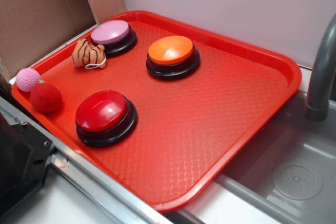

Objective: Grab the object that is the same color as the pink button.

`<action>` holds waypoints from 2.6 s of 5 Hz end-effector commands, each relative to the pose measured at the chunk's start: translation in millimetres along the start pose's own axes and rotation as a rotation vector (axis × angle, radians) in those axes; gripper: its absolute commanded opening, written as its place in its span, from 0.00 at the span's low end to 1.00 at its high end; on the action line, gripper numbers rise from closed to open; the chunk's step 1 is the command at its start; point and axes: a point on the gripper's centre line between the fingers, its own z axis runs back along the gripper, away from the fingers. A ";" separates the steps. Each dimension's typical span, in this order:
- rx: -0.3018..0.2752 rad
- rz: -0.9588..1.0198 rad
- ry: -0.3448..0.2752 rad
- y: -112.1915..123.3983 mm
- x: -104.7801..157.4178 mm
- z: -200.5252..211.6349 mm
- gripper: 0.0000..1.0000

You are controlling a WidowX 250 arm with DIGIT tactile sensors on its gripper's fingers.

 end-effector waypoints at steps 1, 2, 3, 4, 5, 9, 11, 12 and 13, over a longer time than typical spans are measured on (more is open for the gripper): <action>0.000 0.000 0.000 0.0 0.0 0.0 1.00; -0.014 0.162 -0.012 25.7 7.8 -17.3 1.00; 0.016 0.304 -0.030 46.4 6.5 -37.4 1.00; 0.132 0.511 -0.095 77.5 3.0 -70.5 1.00; 0.181 0.613 -0.094 101.5 -0.5 -99.6 1.00; 0.459 1.045 -0.150 184.2 2.6 -183.1 1.00; 0.512 1.042 -0.103 190.1 -5.8 -213.4 1.00; 0.485 1.031 -0.120 182.6 -6.4 -214.9 0.72; 0.468 1.018 -0.138 184.4 -6.8 -212.4 0.00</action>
